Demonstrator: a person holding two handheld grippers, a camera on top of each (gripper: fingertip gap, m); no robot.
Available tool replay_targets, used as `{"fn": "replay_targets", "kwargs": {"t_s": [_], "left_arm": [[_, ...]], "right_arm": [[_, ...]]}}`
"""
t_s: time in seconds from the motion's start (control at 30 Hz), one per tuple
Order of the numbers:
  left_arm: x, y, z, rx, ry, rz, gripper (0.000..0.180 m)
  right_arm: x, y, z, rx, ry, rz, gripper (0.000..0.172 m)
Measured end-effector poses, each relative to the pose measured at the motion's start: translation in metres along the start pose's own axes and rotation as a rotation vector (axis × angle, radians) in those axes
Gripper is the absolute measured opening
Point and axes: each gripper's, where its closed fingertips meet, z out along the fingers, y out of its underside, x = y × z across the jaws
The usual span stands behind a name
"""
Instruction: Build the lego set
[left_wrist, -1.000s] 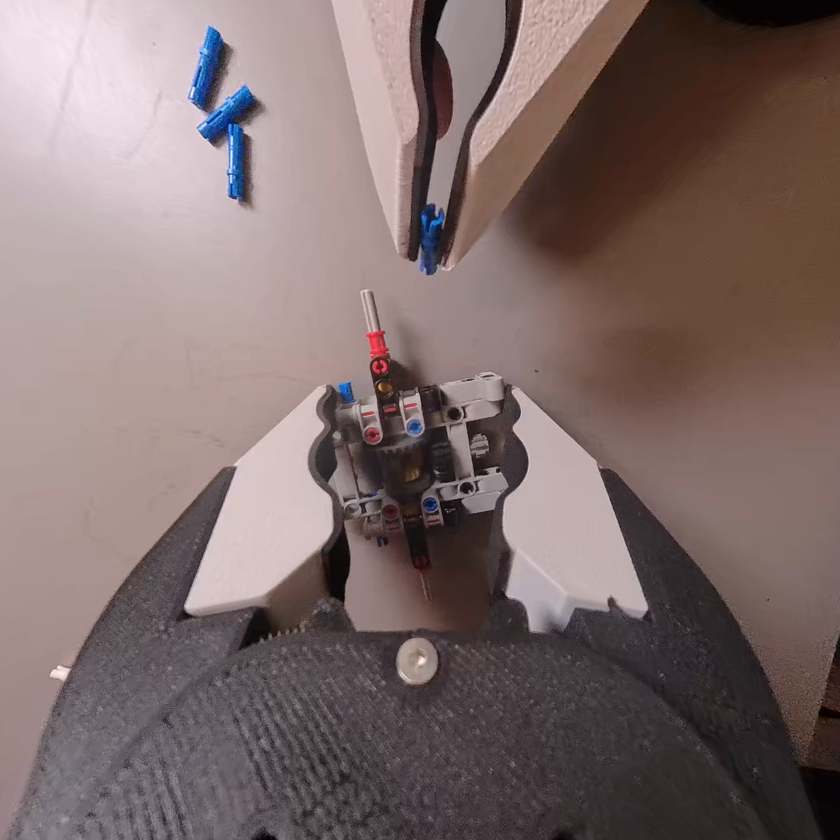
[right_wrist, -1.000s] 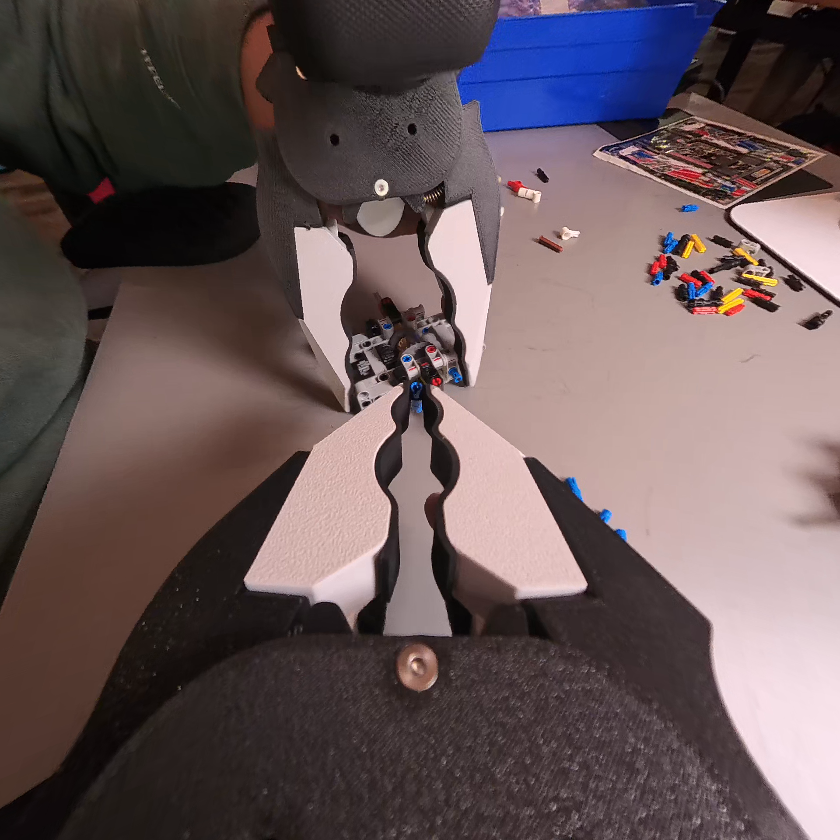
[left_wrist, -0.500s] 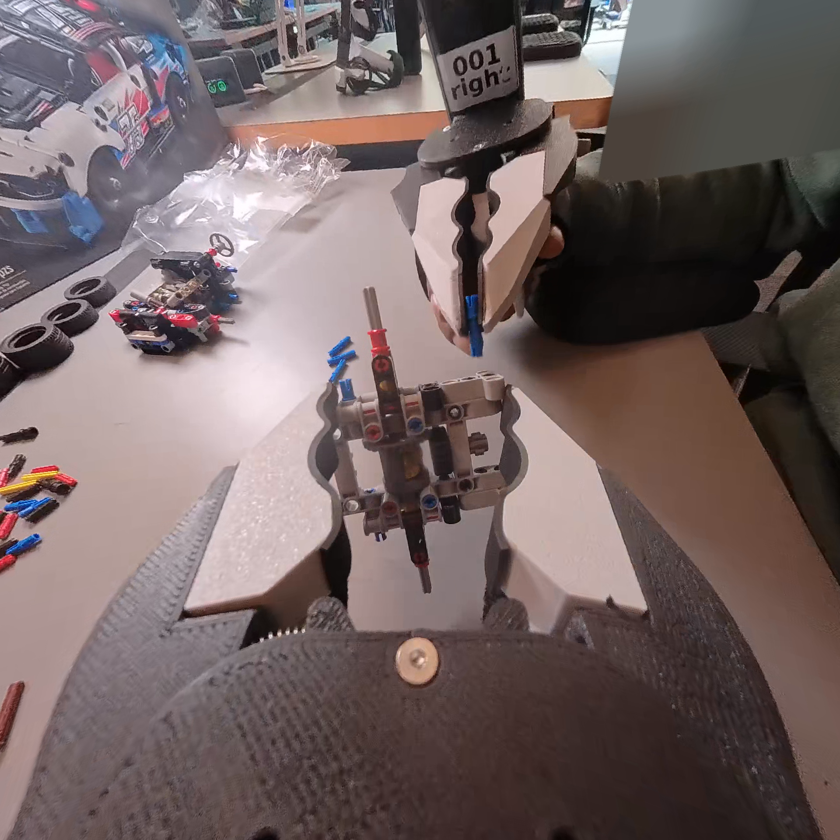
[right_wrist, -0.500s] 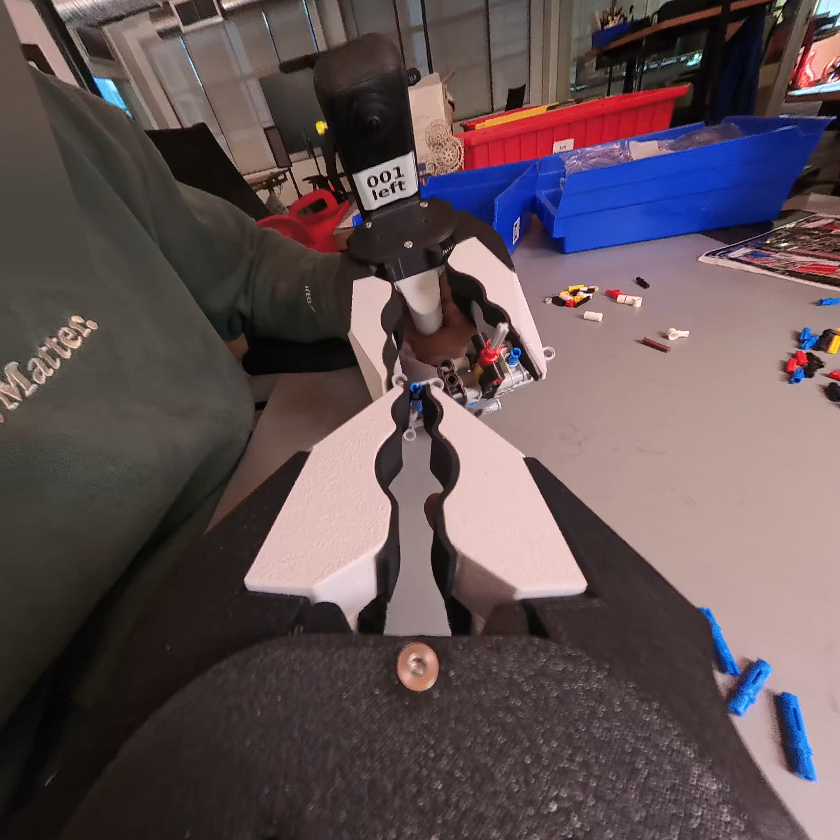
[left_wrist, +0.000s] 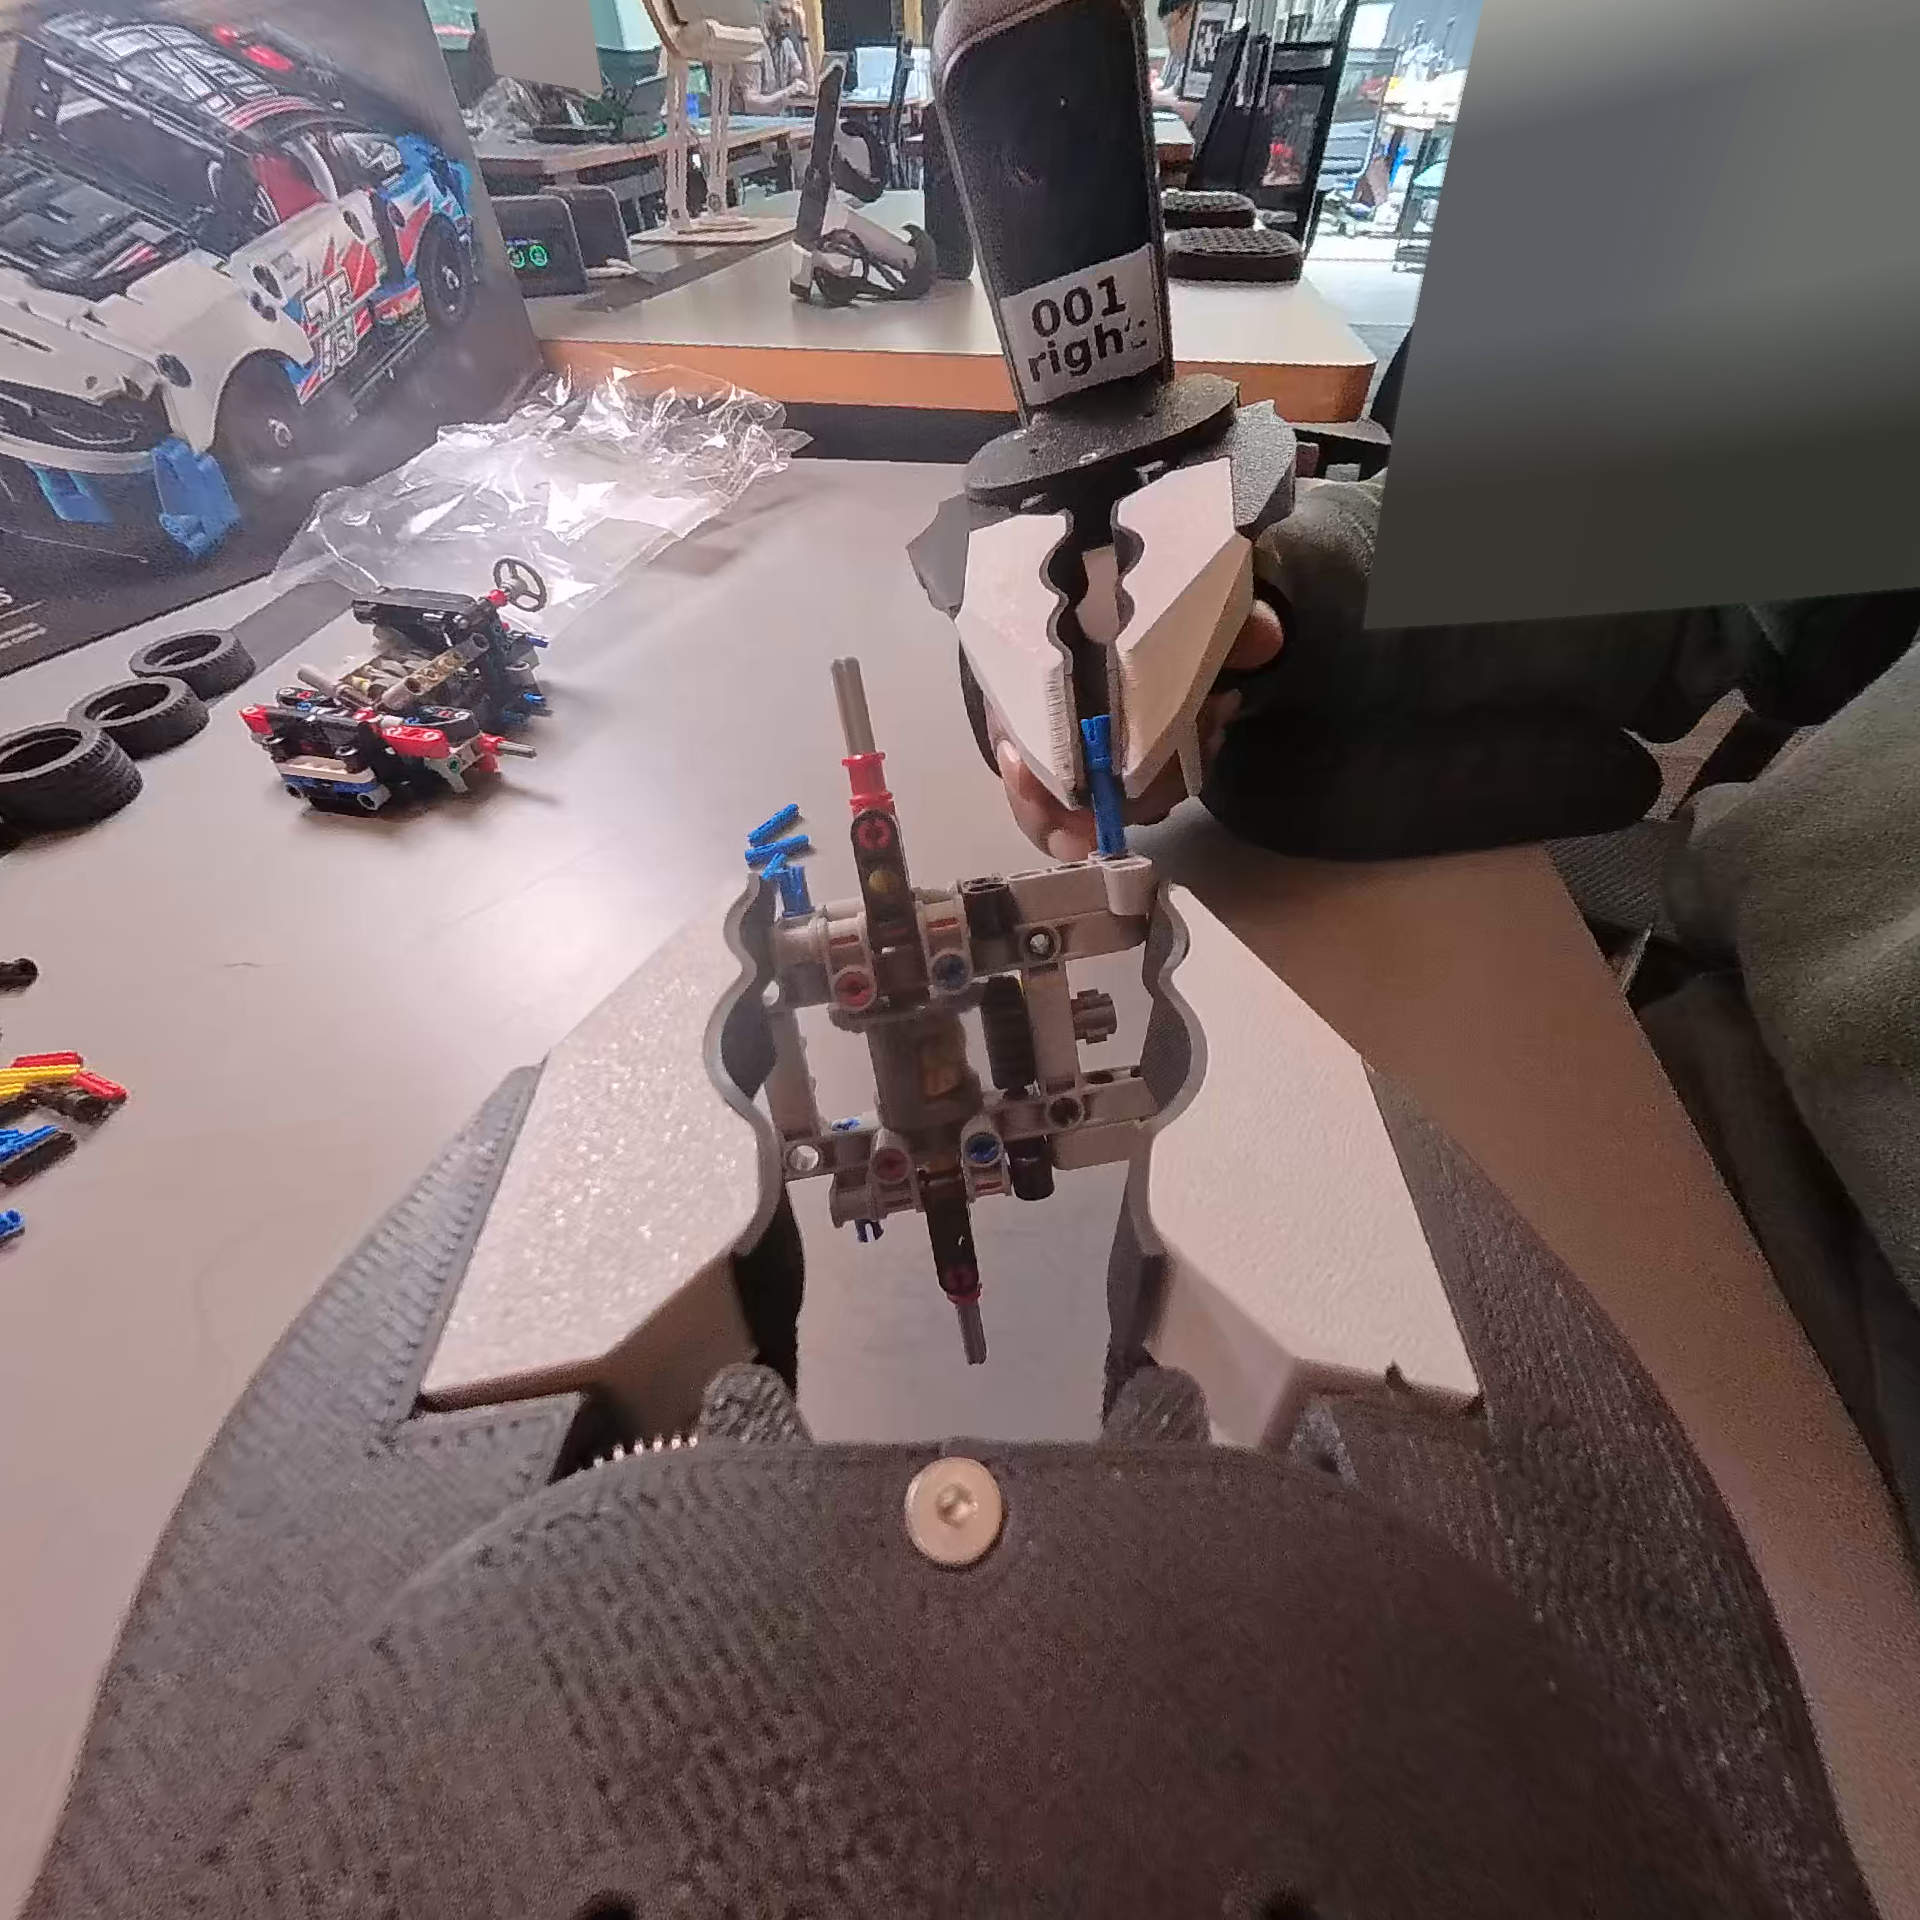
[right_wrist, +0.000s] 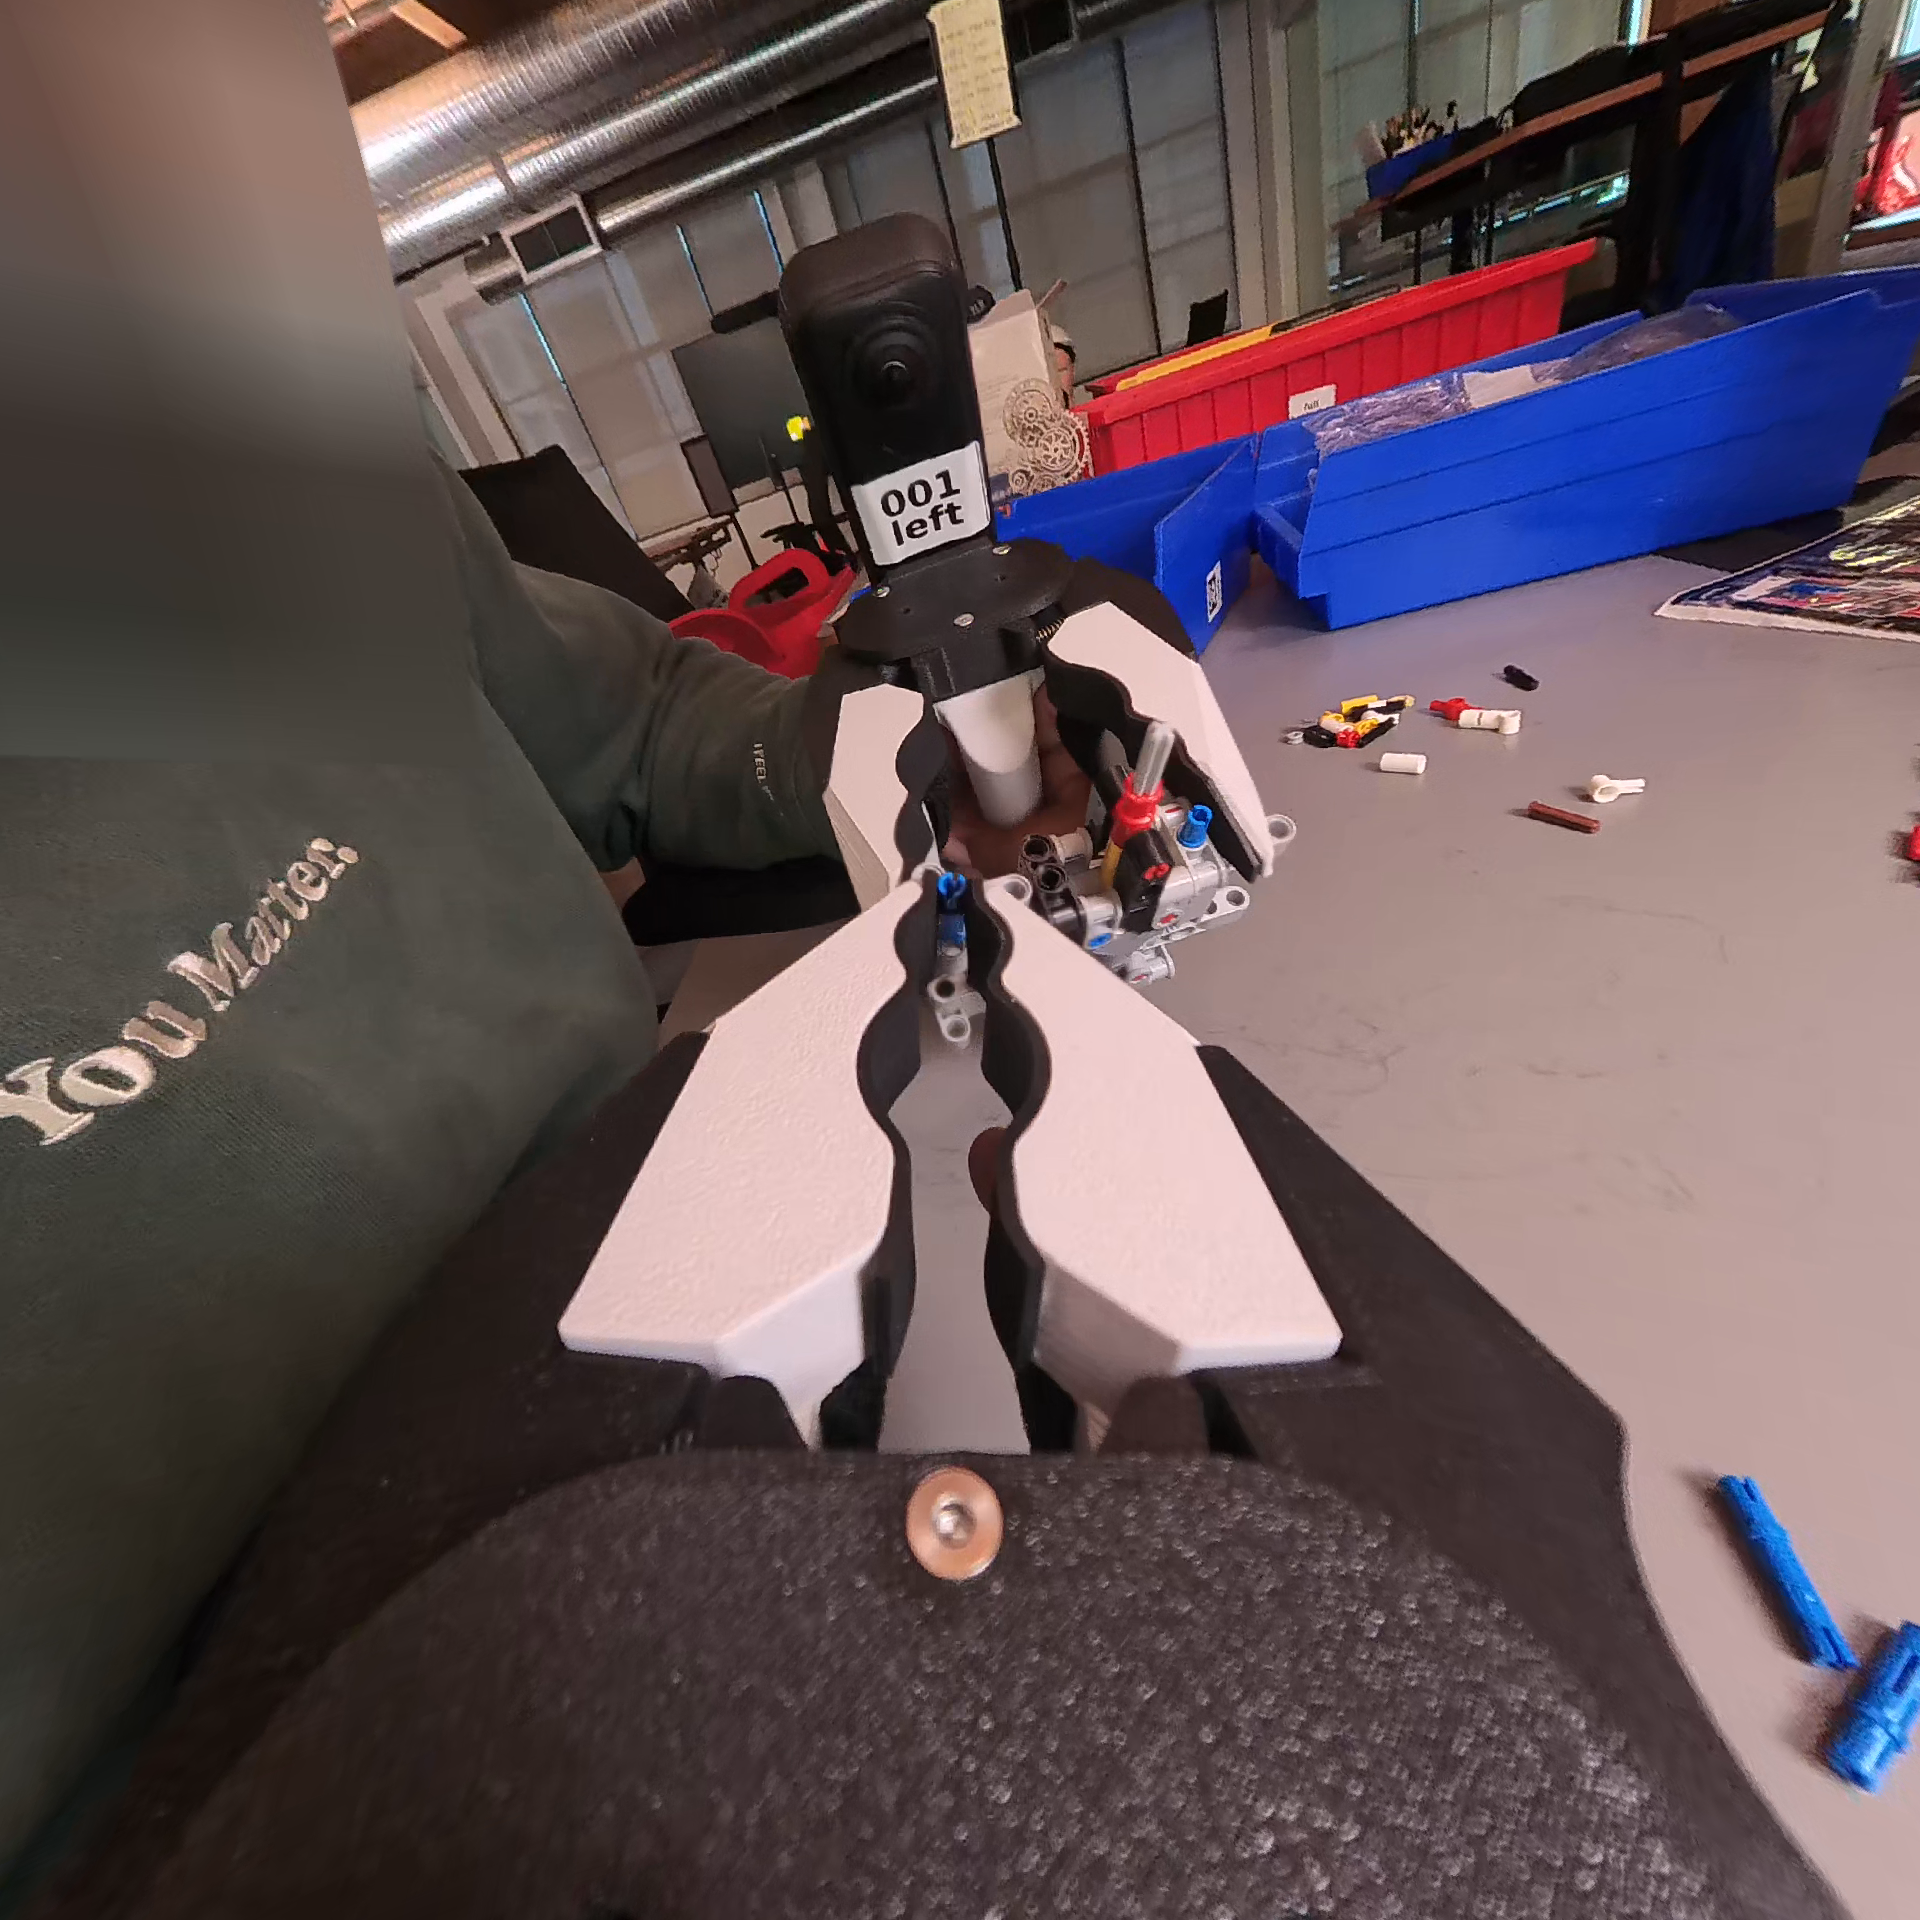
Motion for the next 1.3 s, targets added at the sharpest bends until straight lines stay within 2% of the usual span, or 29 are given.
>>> {"fn": "replay_targets", "kwargs": {"t_s": [0.2,0.6,1.0,1.3], "left_arm": [[-0.002,-0.003,-0.004,0.023,0.012,-0.041,0.071],[0.017,0.019,0.002,-0.104,0.119,-0.024,0.07],[0.019,0.026,0.003,-0.133,0.14,-0.065,0.07],[0.019,0.012,-0.001,-0.069,0.147,-0.105,0.069]], "right_arm": [[0.001,0.001,-0.001,-0.004,-0.015,0.022,0.003],[-0.011,0.028,0.0,-0.22,-0.043,-0.06,0.003],[-0.01,0.036,0.002,-0.233,-0.034,-0.077,0.003],[-0.015,0.029,0.007,-0.167,-0.069,-0.044,0.003]]}}
